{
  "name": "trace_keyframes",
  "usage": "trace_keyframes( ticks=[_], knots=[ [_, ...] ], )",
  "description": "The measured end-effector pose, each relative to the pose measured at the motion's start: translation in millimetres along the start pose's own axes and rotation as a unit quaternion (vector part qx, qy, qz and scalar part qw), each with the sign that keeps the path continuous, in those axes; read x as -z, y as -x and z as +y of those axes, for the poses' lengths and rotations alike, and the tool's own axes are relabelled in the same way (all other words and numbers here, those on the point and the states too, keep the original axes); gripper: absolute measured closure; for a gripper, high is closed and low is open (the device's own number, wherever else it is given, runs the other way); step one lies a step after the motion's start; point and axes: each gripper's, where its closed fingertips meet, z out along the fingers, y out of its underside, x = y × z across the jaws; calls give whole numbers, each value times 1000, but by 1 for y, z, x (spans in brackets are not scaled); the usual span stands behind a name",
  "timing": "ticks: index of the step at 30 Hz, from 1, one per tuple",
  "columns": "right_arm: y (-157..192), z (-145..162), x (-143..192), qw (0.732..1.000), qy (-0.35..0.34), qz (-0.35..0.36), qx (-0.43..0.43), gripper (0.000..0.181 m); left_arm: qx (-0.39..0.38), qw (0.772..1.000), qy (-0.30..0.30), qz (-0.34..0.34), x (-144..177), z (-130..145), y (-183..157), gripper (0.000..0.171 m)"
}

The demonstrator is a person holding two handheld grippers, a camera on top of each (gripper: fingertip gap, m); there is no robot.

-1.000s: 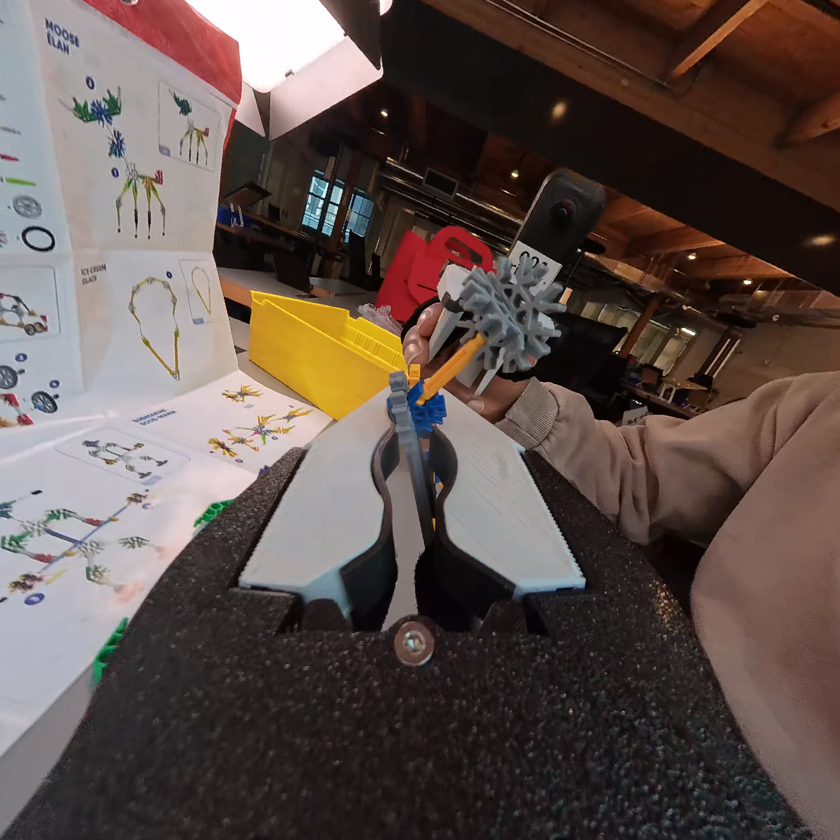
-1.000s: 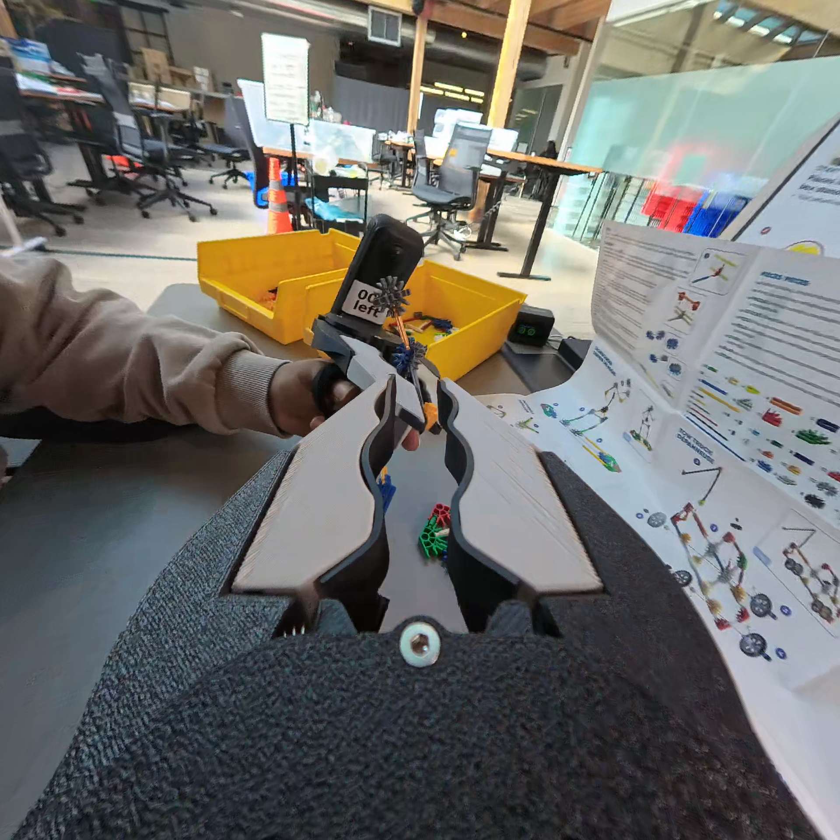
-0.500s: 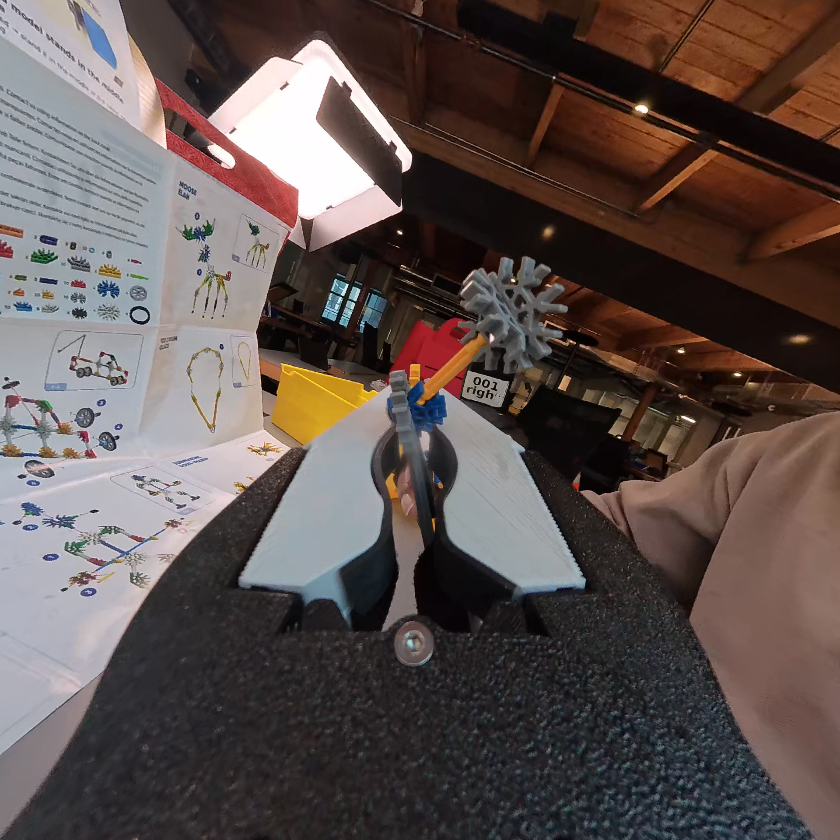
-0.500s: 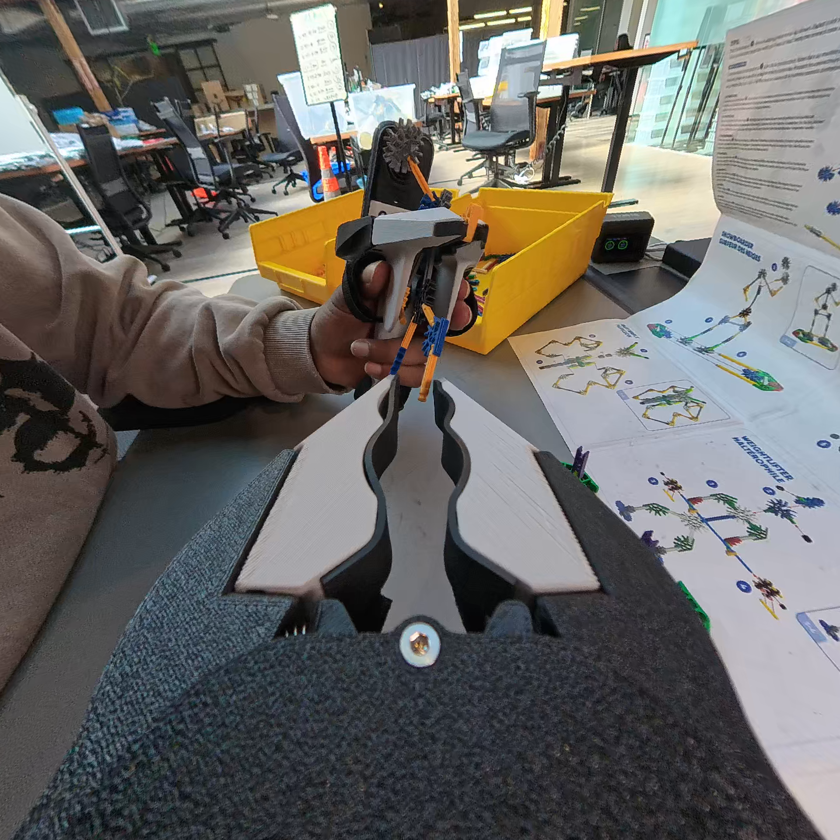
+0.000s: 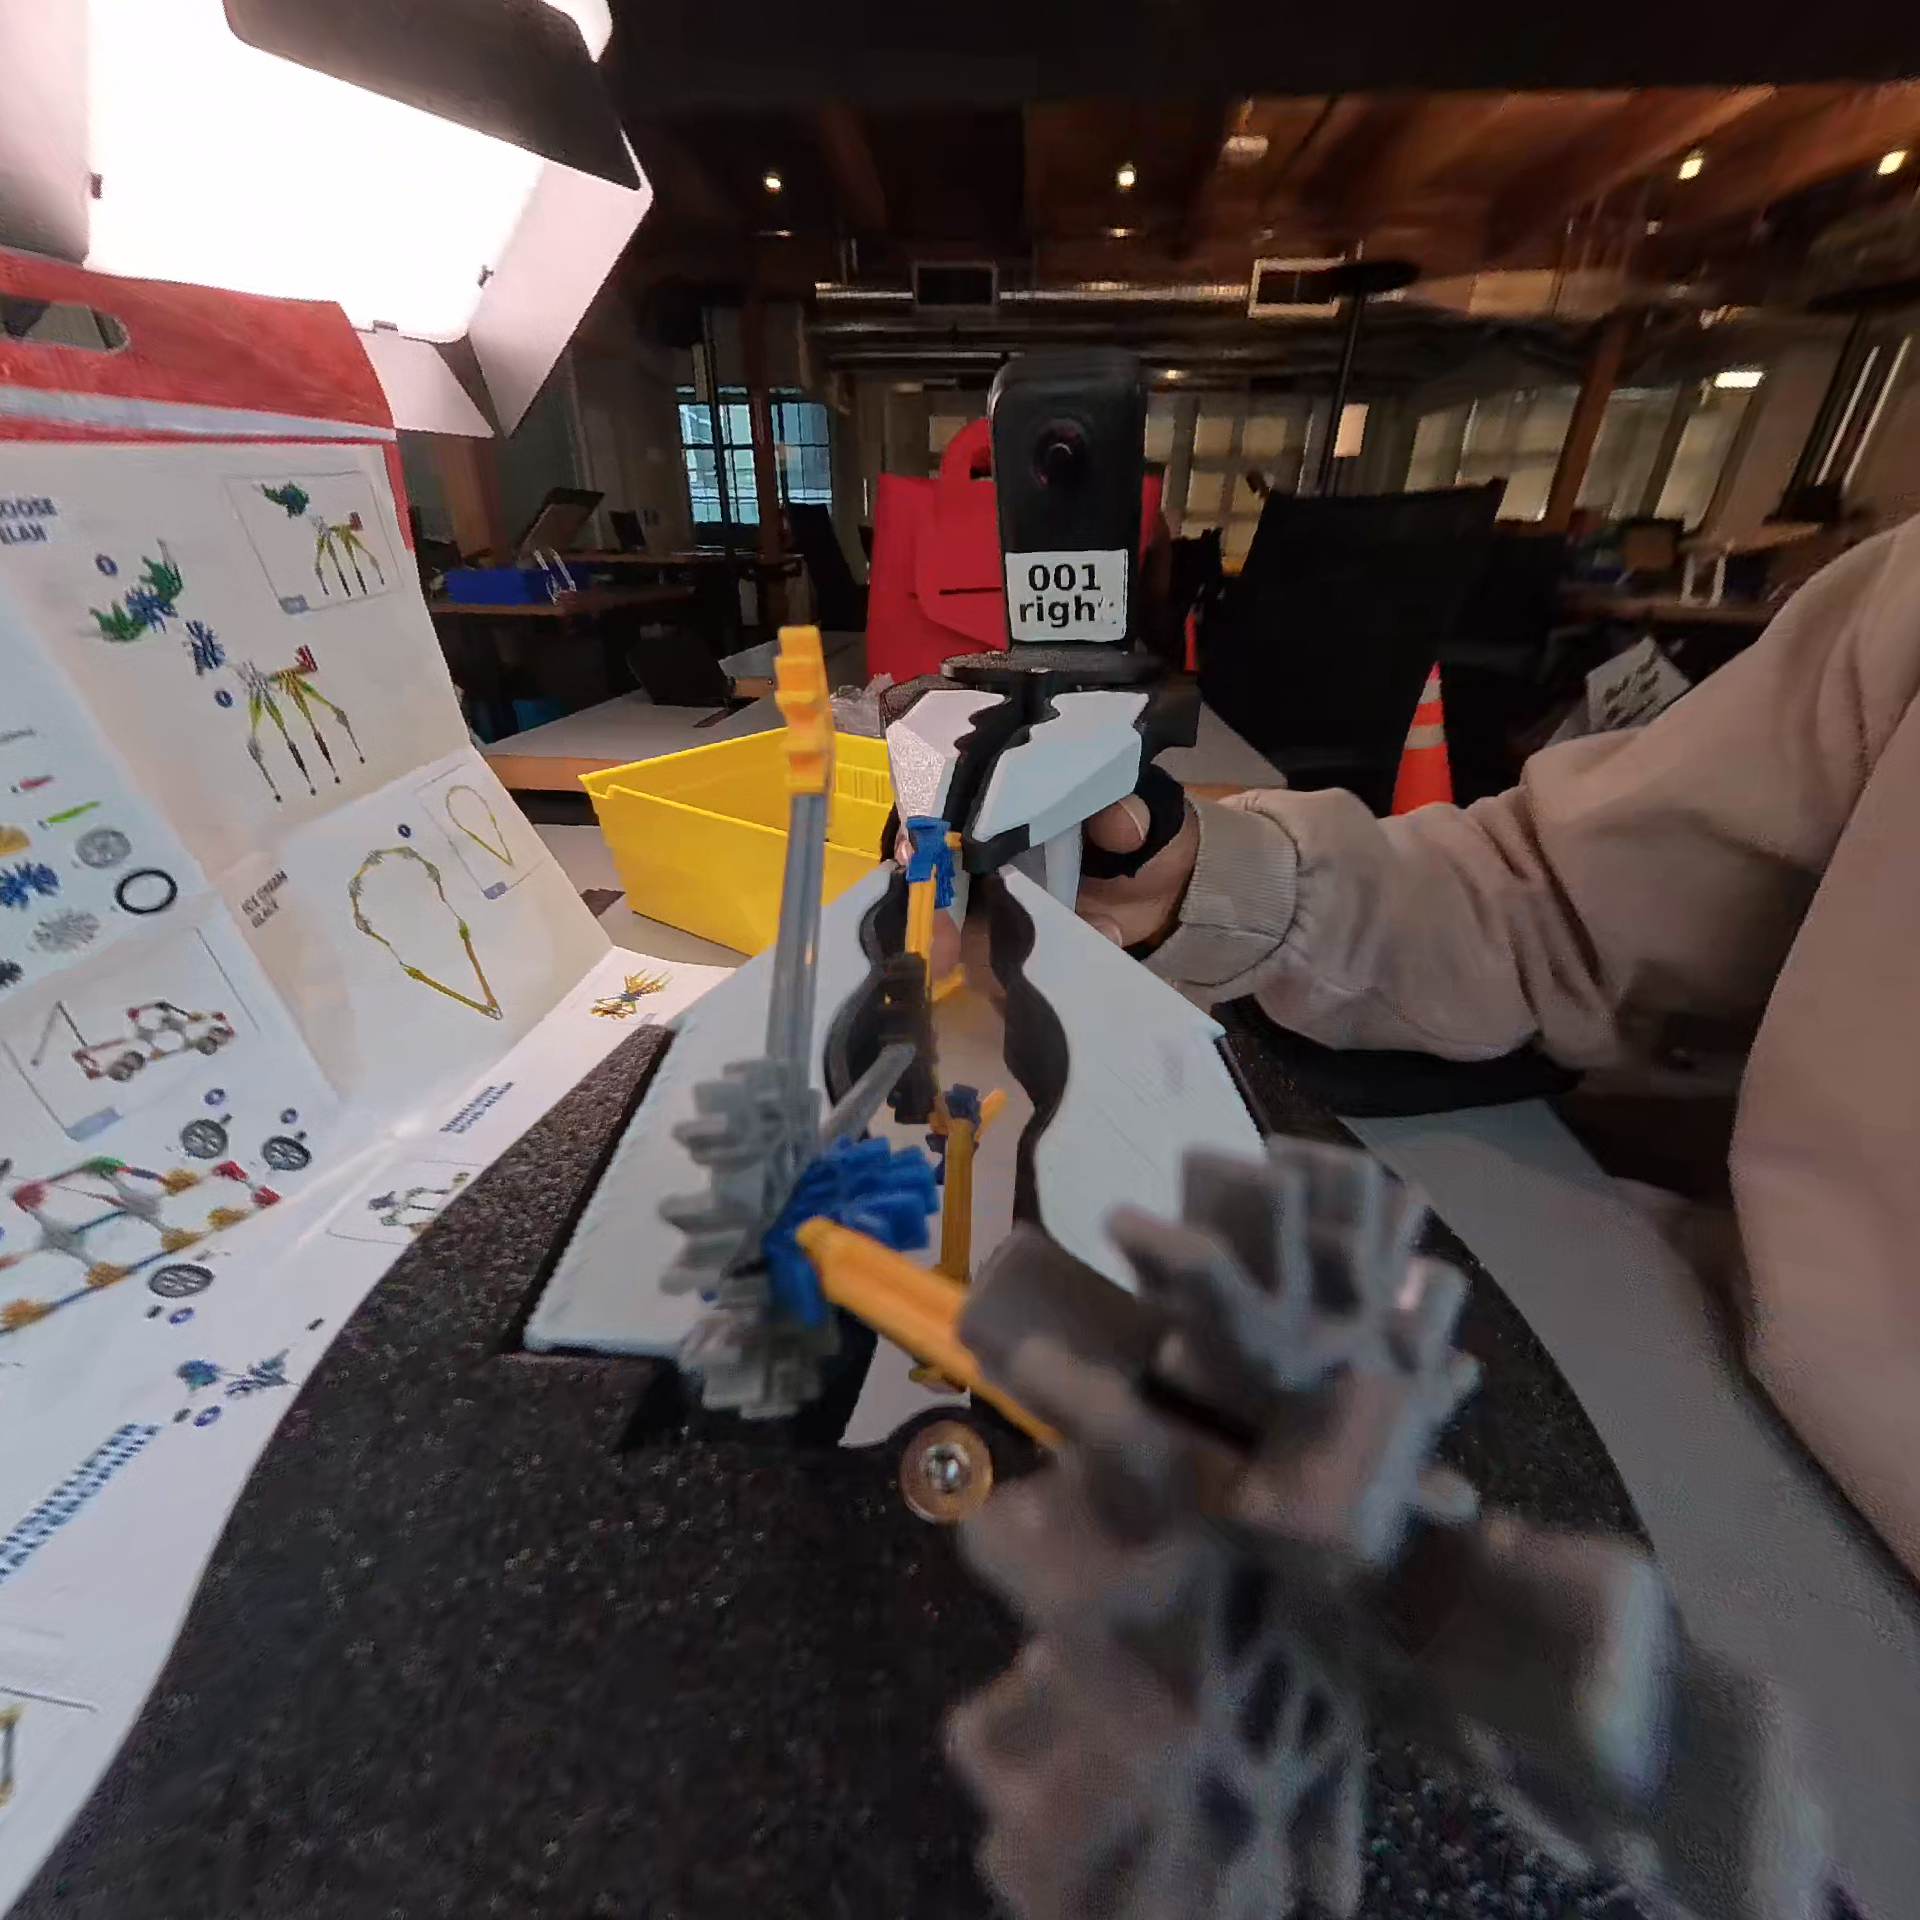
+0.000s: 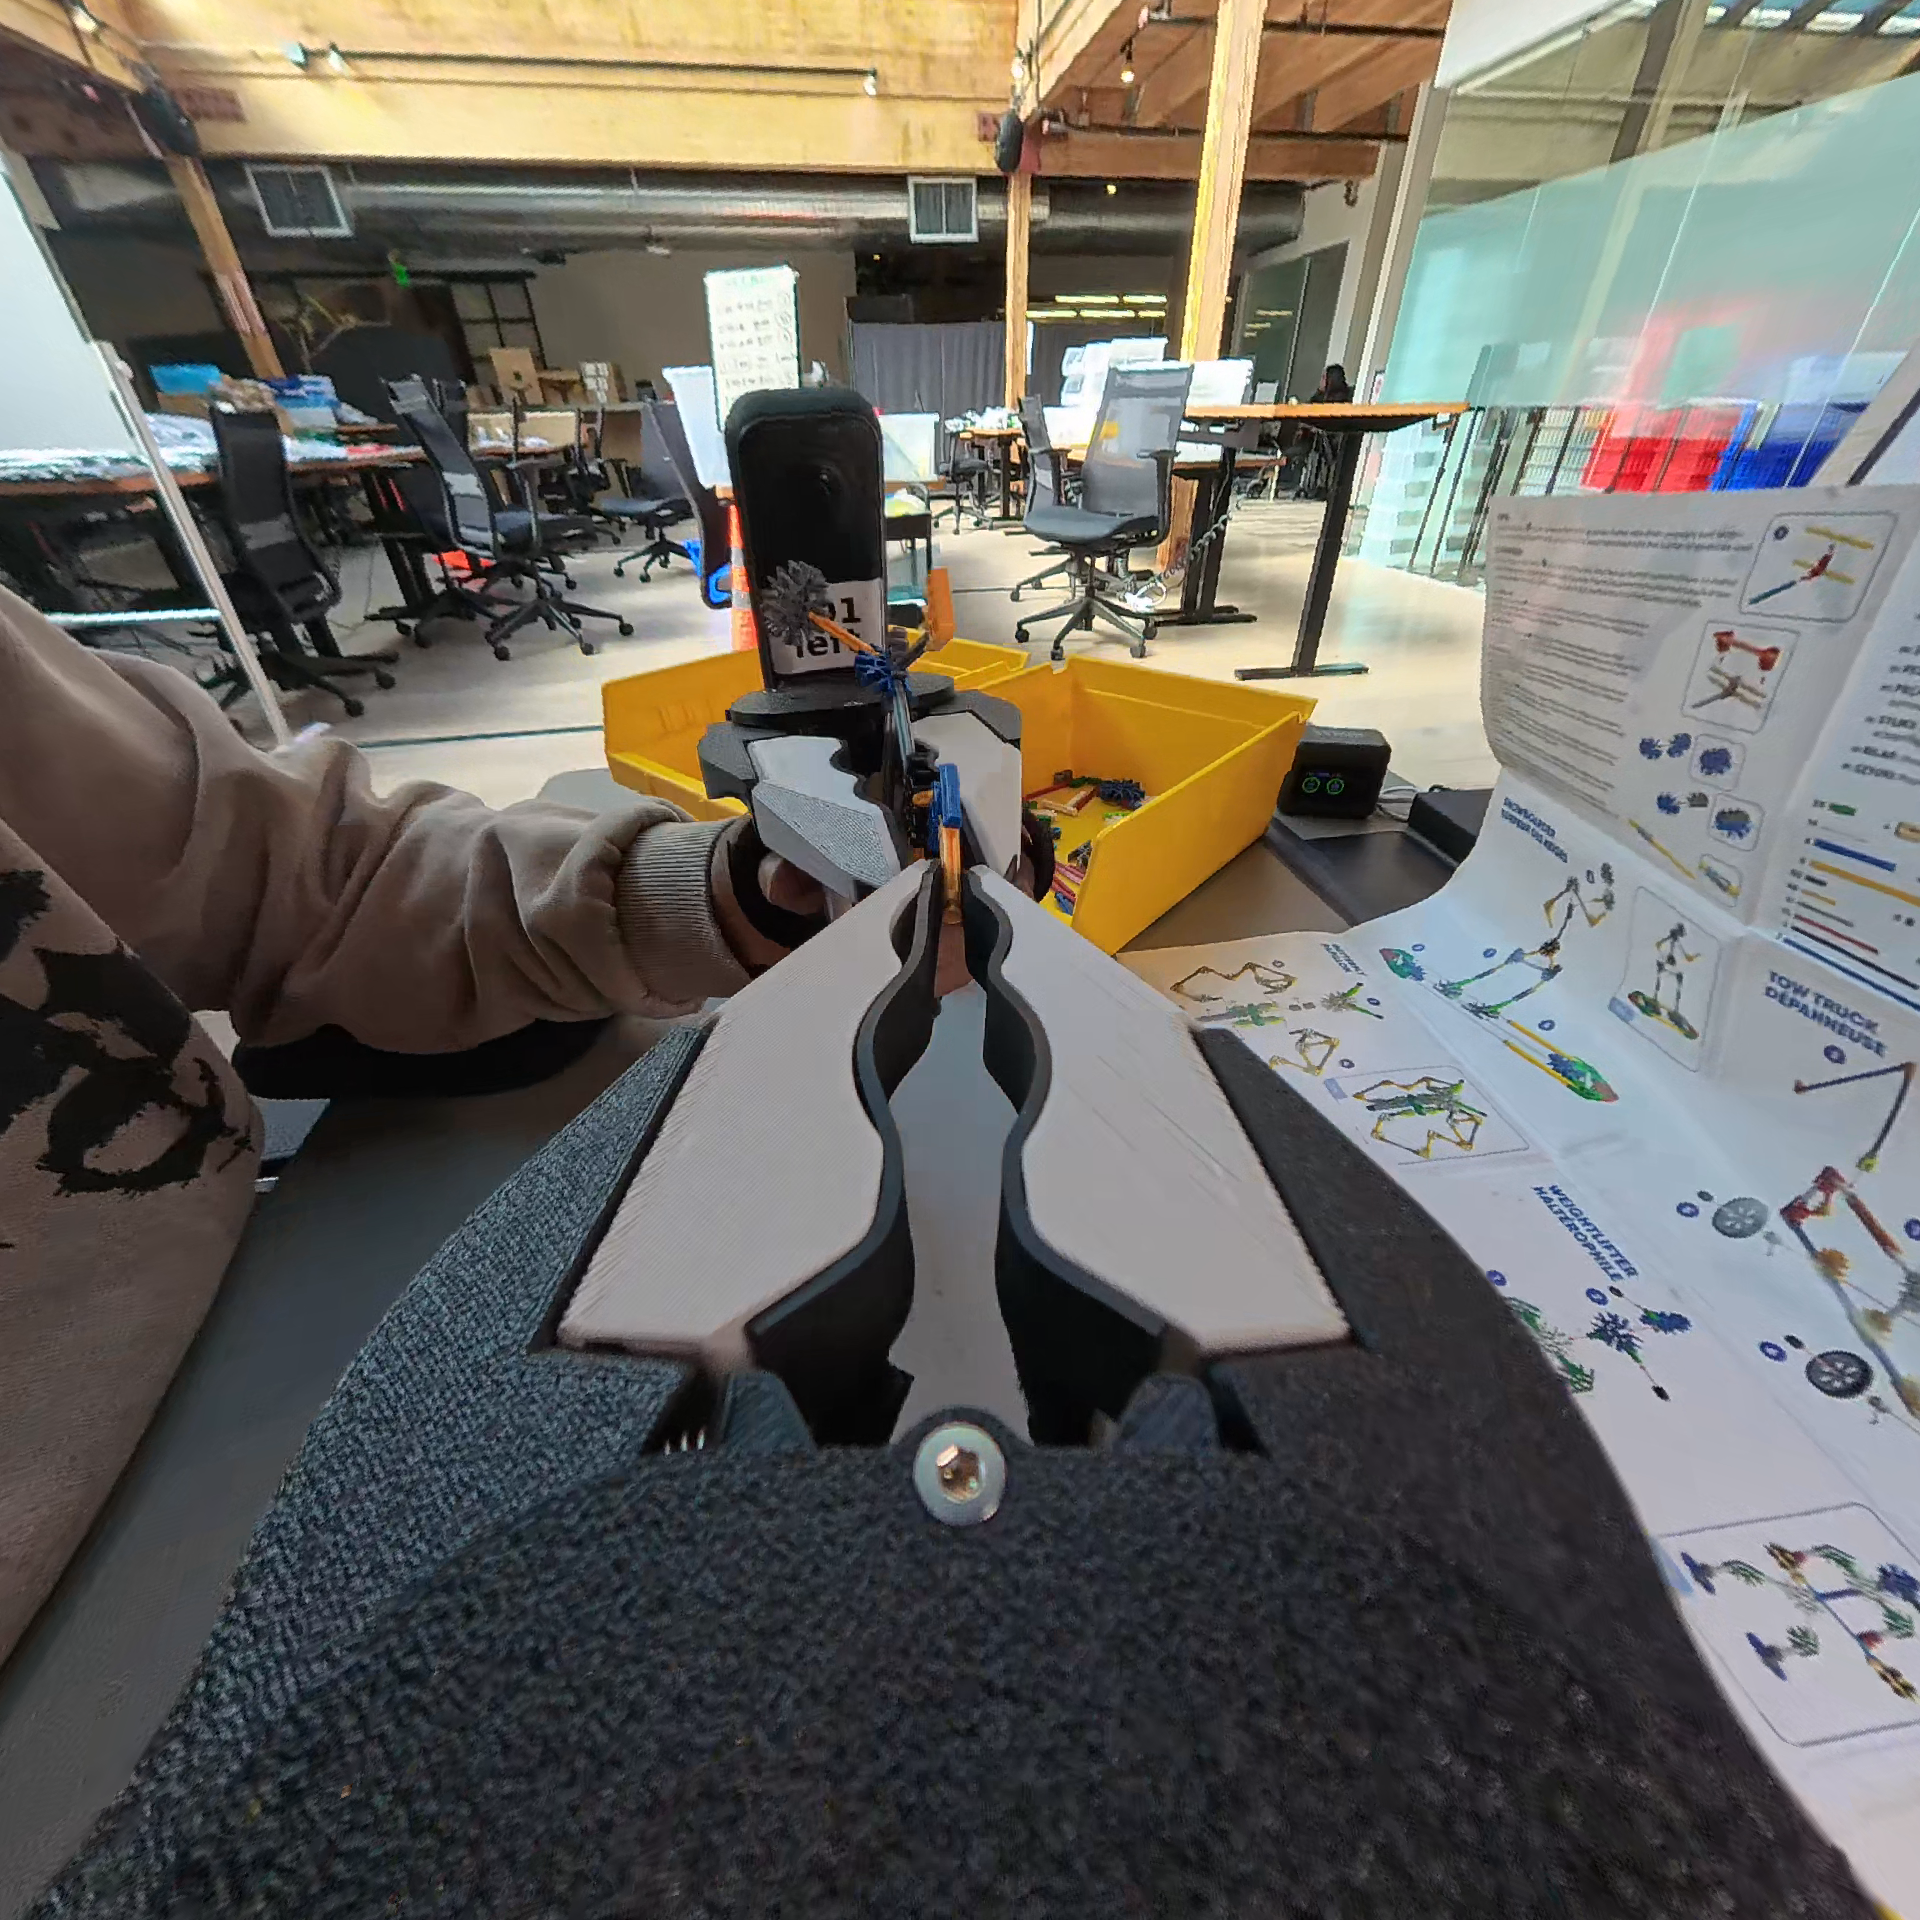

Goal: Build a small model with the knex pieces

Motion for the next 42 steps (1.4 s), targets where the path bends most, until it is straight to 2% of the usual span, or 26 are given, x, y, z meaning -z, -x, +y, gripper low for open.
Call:
trace_keyframes(
  ticks=[5,9,11,14,19,24,27,31,34,35,37,38,40,42],
  knots=[
    [14,-33,12,999,-18,-7,47,179,-45,999,13,17,-10,-33,-17,160],
    [26,-62,20,996,-20,-1,92,180,-61,997,-32,43,-7,-76,-29,161],
    [26,-79,24,994,-21,11,110,180,-83,996,-25,37,-10,-89,-28,167],
    [23,-94,28,991,-12,35,131,179,-115,993,-20,20,-16,-103,-26,167],
    [19,-88,29,989,-25,53,133,177,-115,993,-33,-12,-17,-98,-25,168],
    [18,-80,26,994,-60,28,89,178,-115,992,-43,-38,-14,-89,-24,169],
    [10,-79,23,992,-81,59,73,179,-159,982,-40,-93,-14,-88,-17,168],
    [2,-78,18,986,-99,118,56,180,-229,953,-33,-193,-12,-90,-6,169],
    [-4,-72,12,977,-94,179,62,181,-334,898,8,-286,-11,-85,4,171],
    [-6,-70,12,975,-93,192,56,181,-354,886,19,-300,-11,-84,6,170],
    [-11,-66,10,974,-87,205,36,181,-366,876,35,-313,-10,-79,11,170],
    [-13,-63,10,974,-82,210,26,181,-390,861,49,-323,-10,-77,13,169],
    [-16,-58,9,972,-74,224,17,181,-453,817,80,-348,-10,-72,17,169],
    [-18,-54,8,971,-69,229,12,181,-477,798,95,-356,-11,-69,19,170]
  ],
)
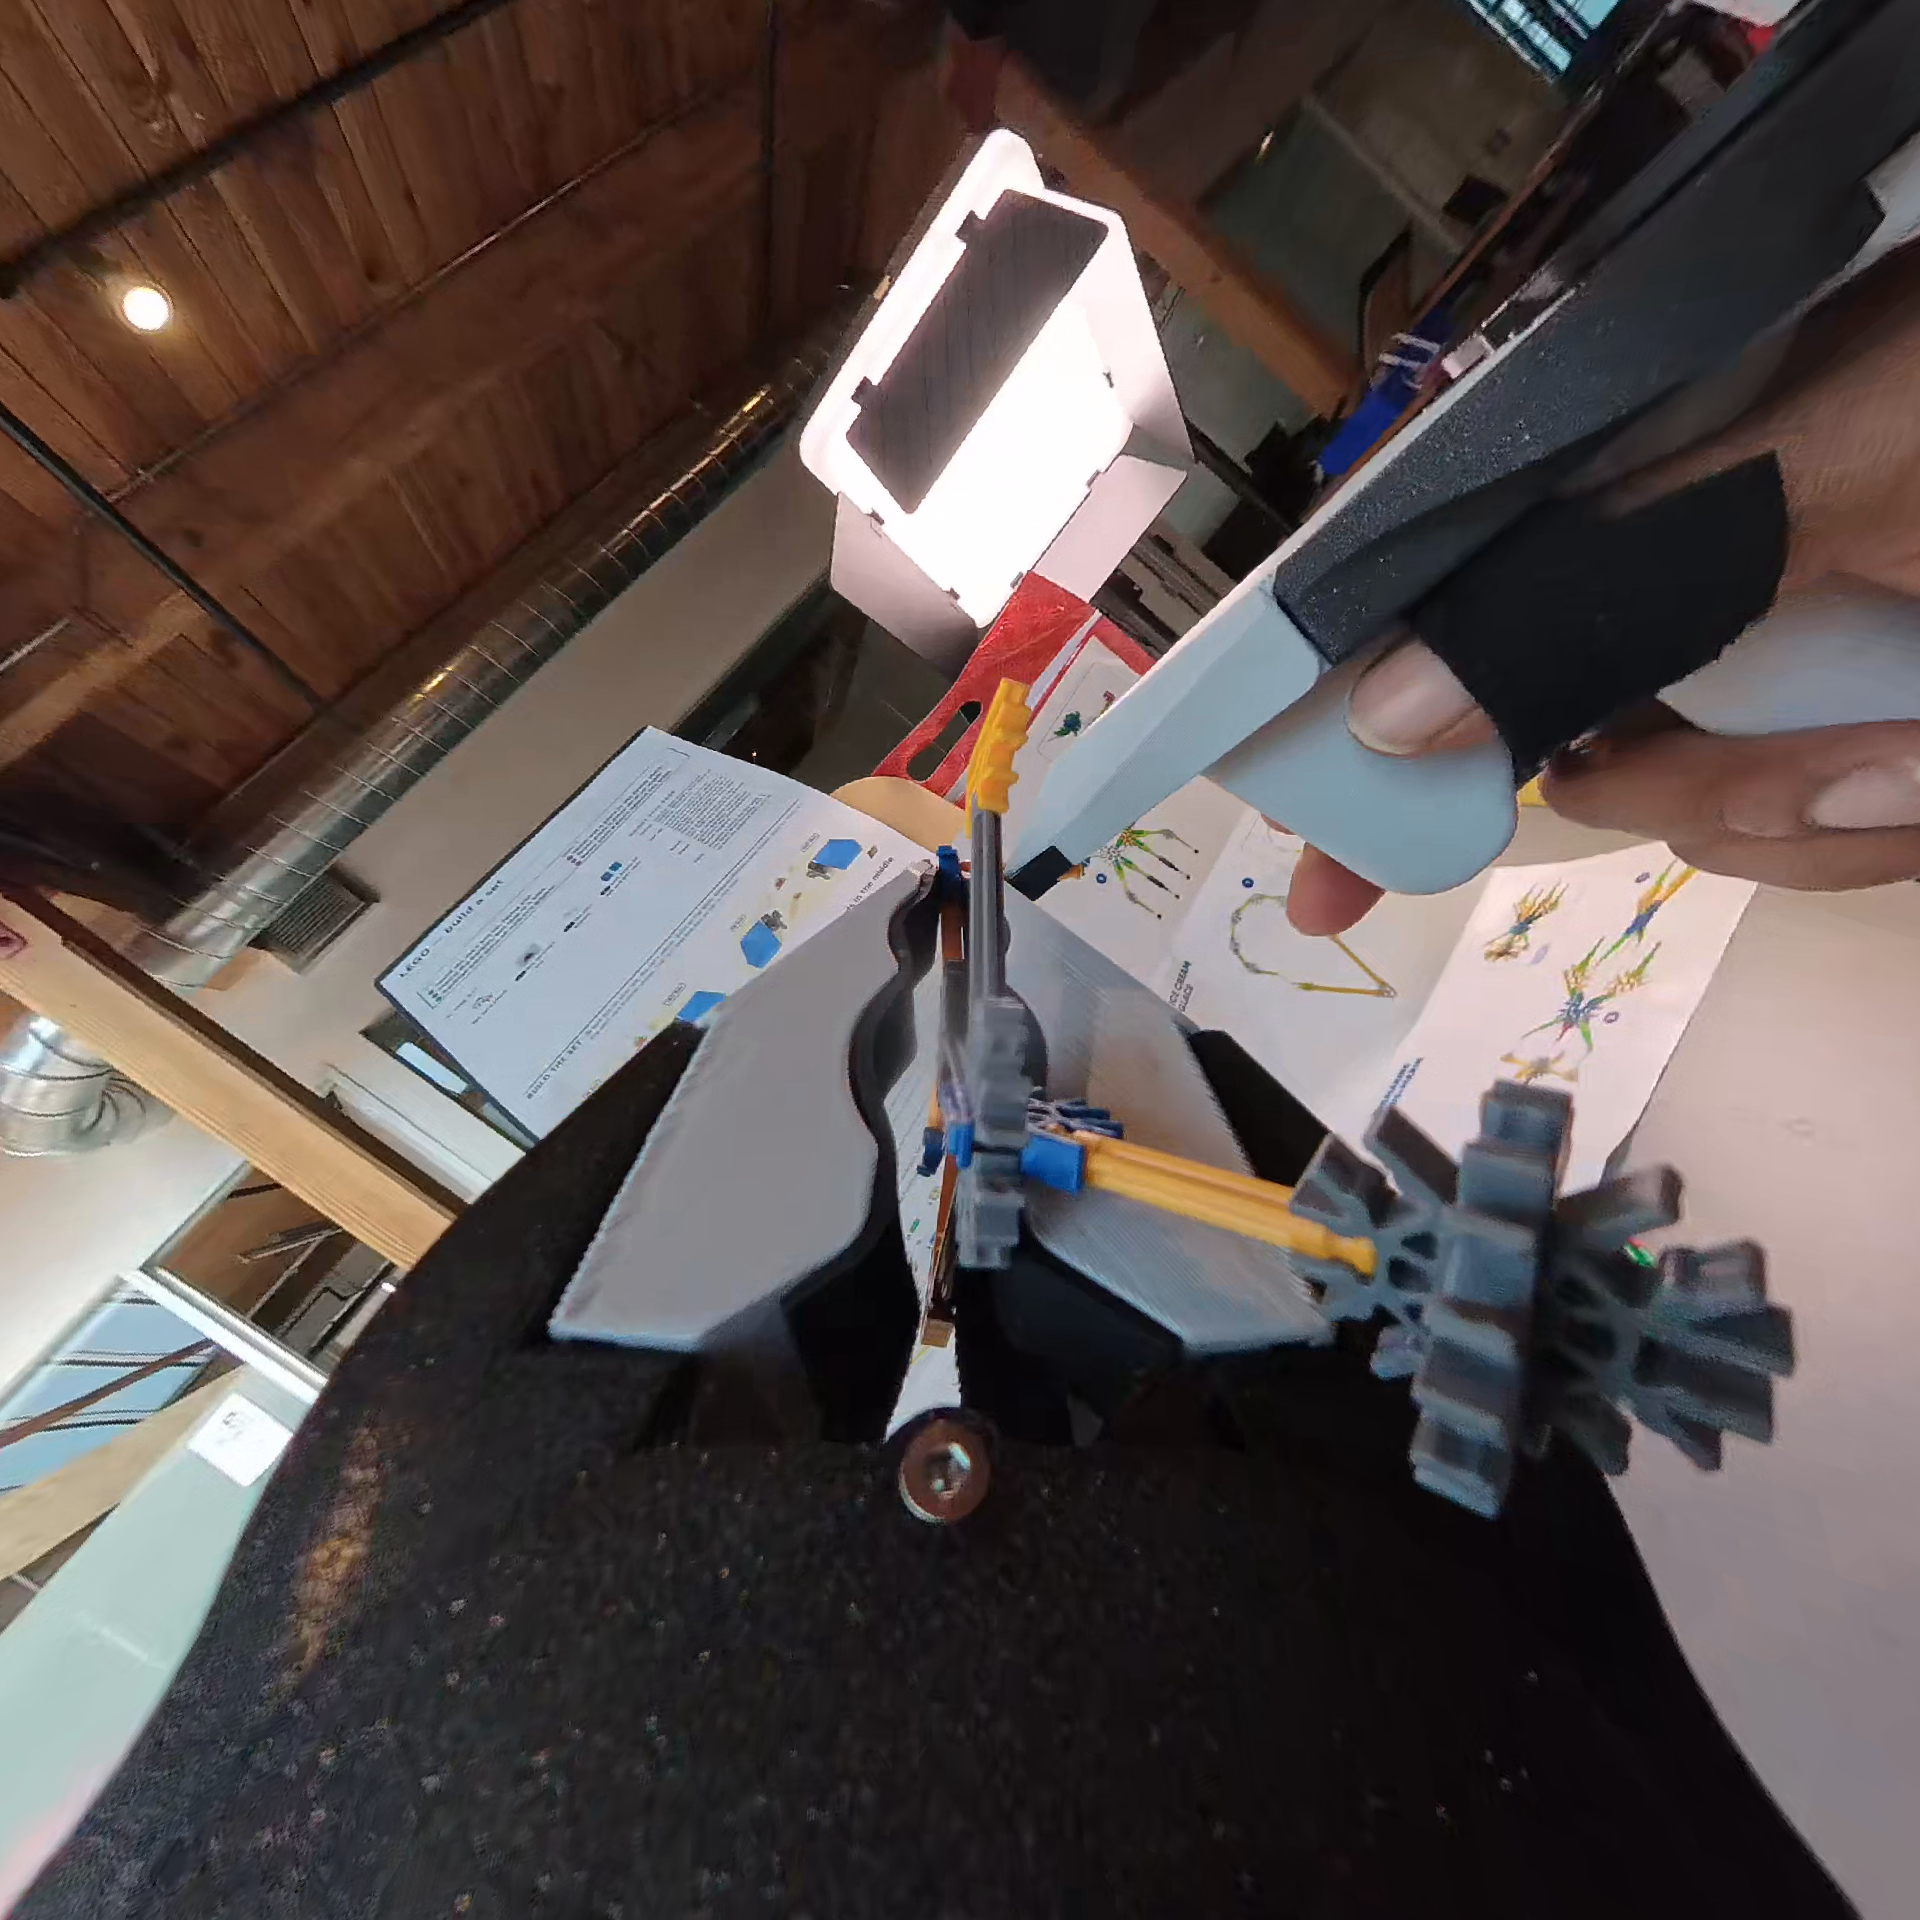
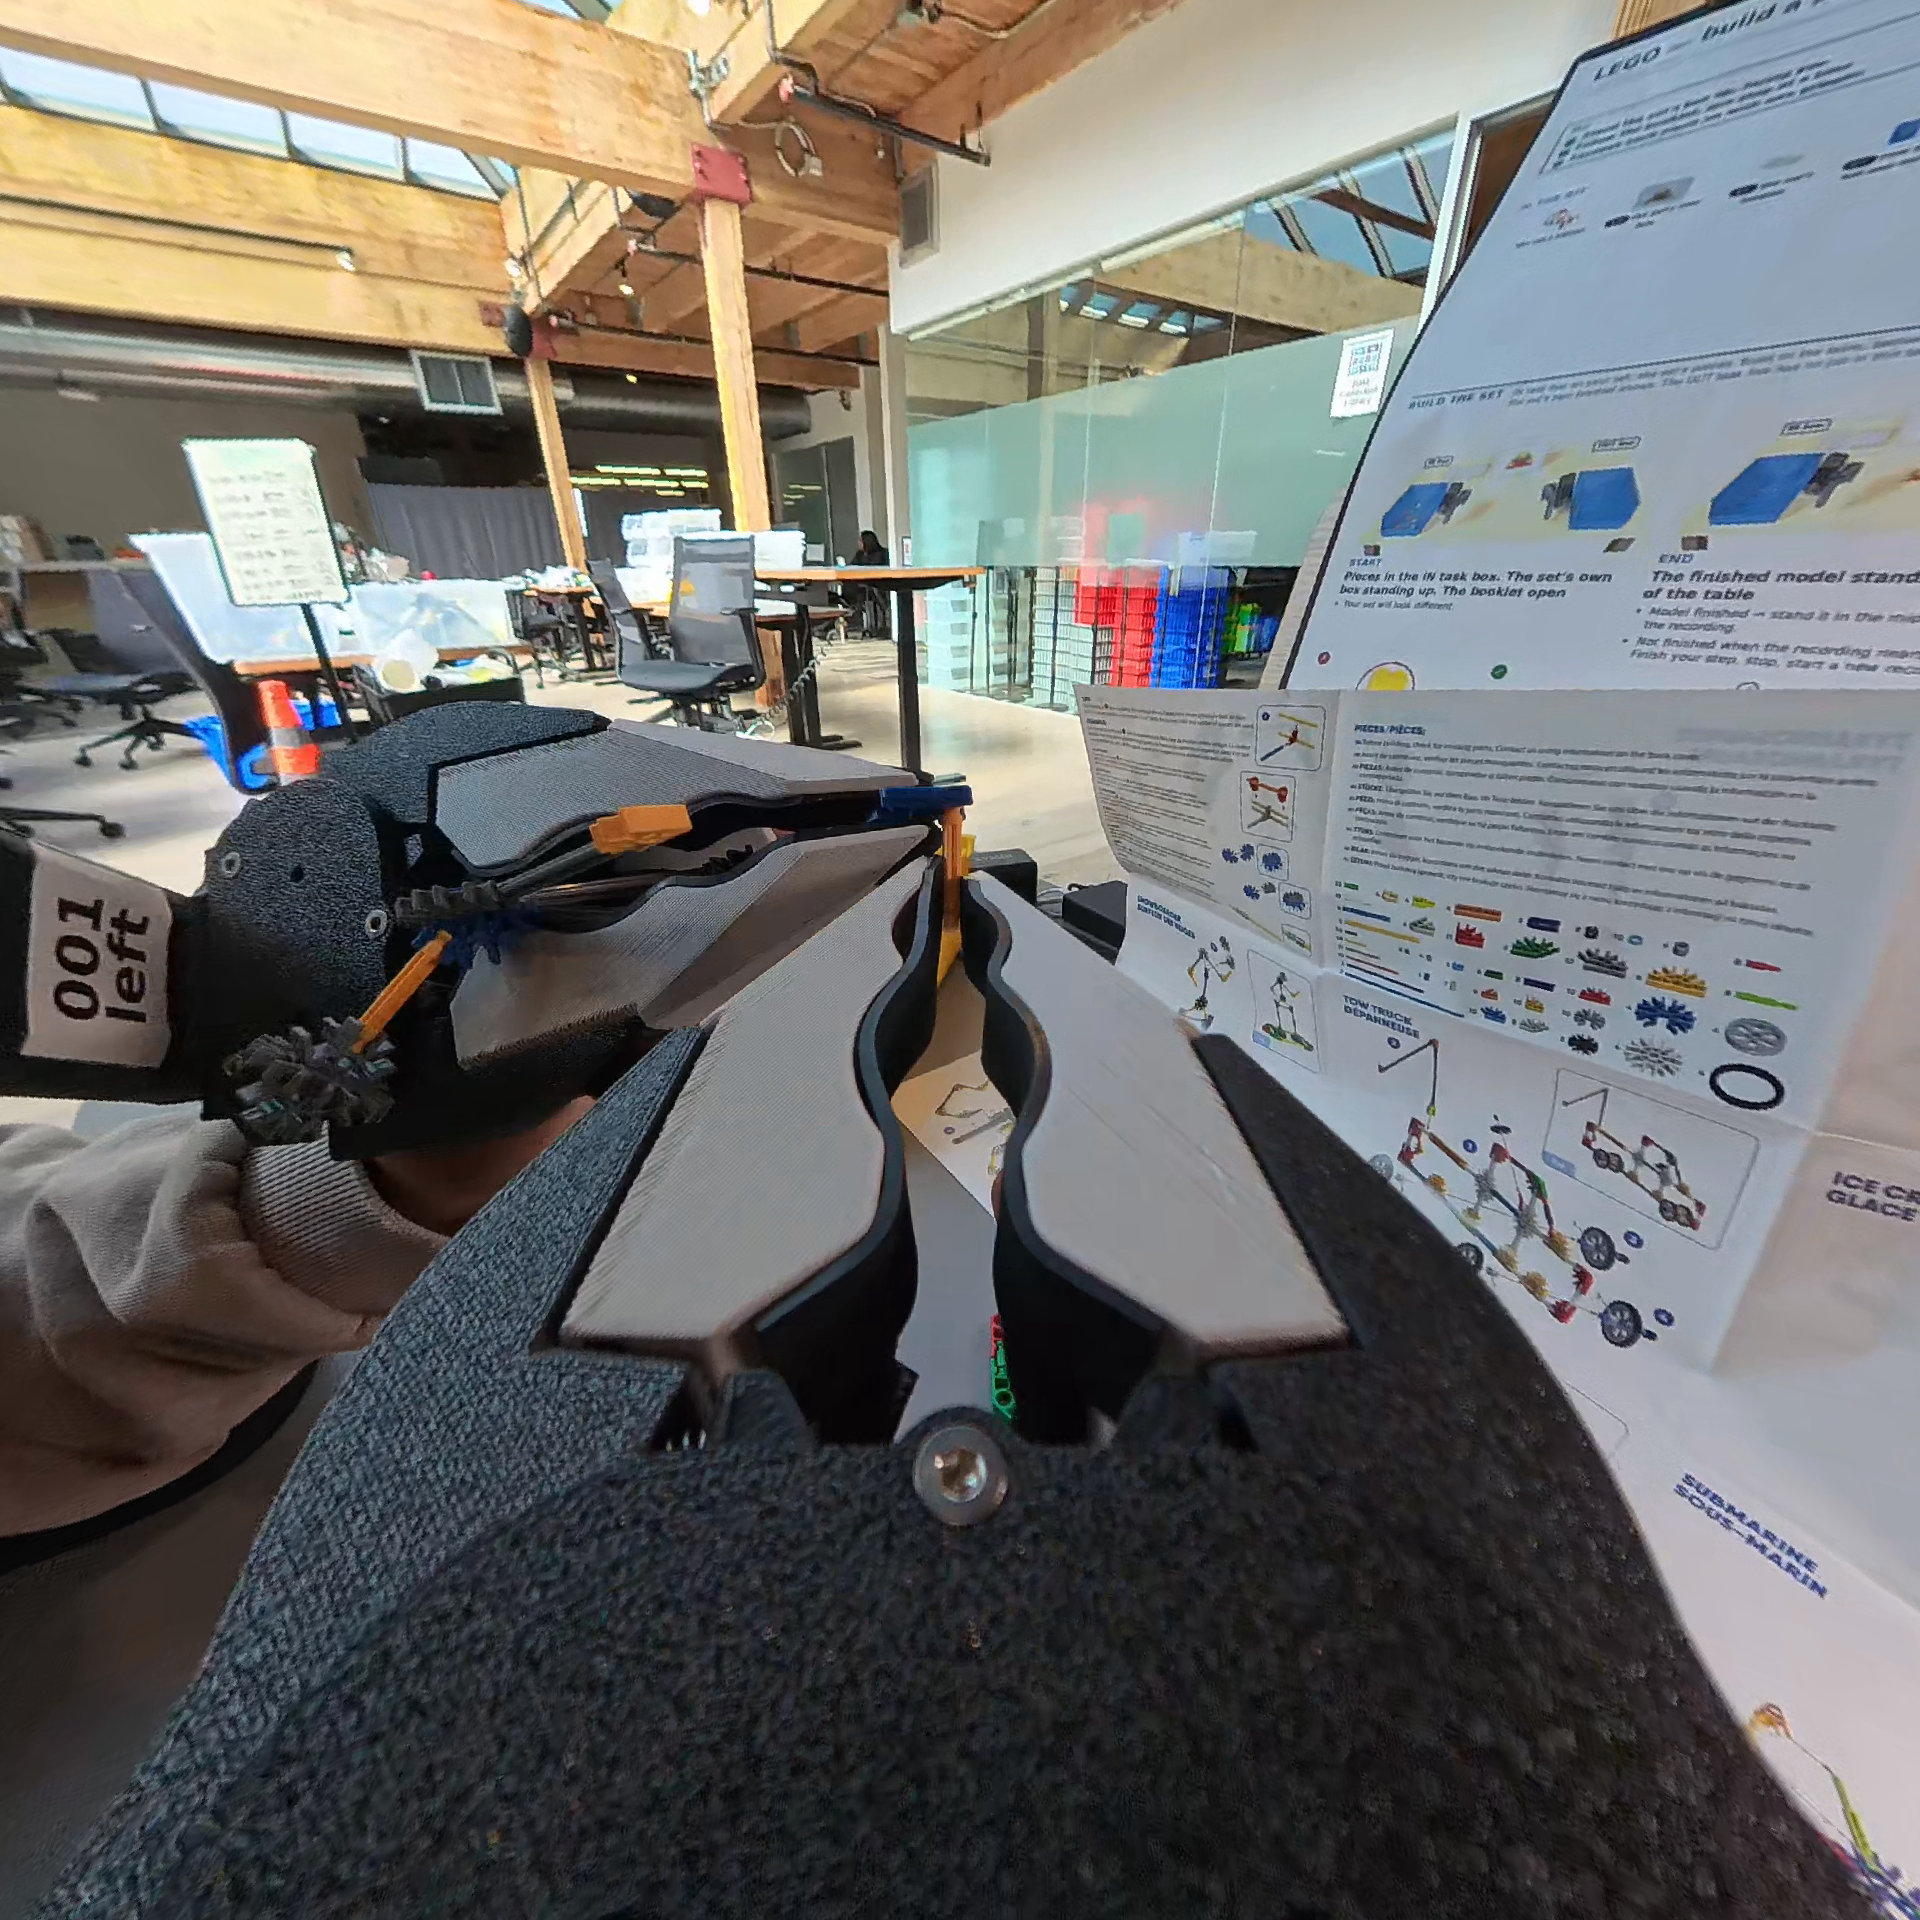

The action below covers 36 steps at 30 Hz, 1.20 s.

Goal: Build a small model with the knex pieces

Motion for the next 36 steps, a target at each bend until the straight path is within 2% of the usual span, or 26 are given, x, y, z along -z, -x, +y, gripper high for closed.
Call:
trace_keyframes(
  ticks=[8,13,14,15,17,19,20,21,23,25,27,28,32,36],
  knots=[
    [-13,24,-7,999,24,-5,-38,181,-160,986,46,-9,-5,21,-14,170],
    [-22,39,-10,997,38,-6,-73,181,-195,979,52,8,-7,33,-24,170],
    [-42,42,-8,996,36,38,-72,181,-186,982,21,21,-4,24,-30,169],
    [-63,47,-5,994,40,64,-79,180,-159,986,-18,42,0,9,-38,170],
    [-84,46,7,993,29,67,-90,181,-78,994,-28,68,0,-4,-40,170],
    [-86,23,16,997,19,77,-23,180,46,993,-7,113,-5,6,-36,169],
    [-86,10,21,997,12,81,2,180,119,984,6,135,-7,16,-32,170],
    [-90,-3,27,995,11,94,28,180,194,968,8,157,-8,24,-28,170],
    [-108,-20,45,988,29,129,75,179,331,918,5,217,-6,32,-25,169],
    [-141,-32,73,976,52,183,101,179,414,871,-35,263,1,24,-17,169],
    [-182,-27,107,956,111,245,115,179,441,841,-87,300,13,4,-9,169],
    [-201,-17,124,944,153,270,115,179,440,837,-101,311,17,-4,-5,169],
    [-258,48,181,896,305,317,63,179,393,863,-70,310,22,-7,1,169],
    [-298,100,225,836,405,368,49,177,400,855,-55,325,27,-10,2,169]
  ],
)
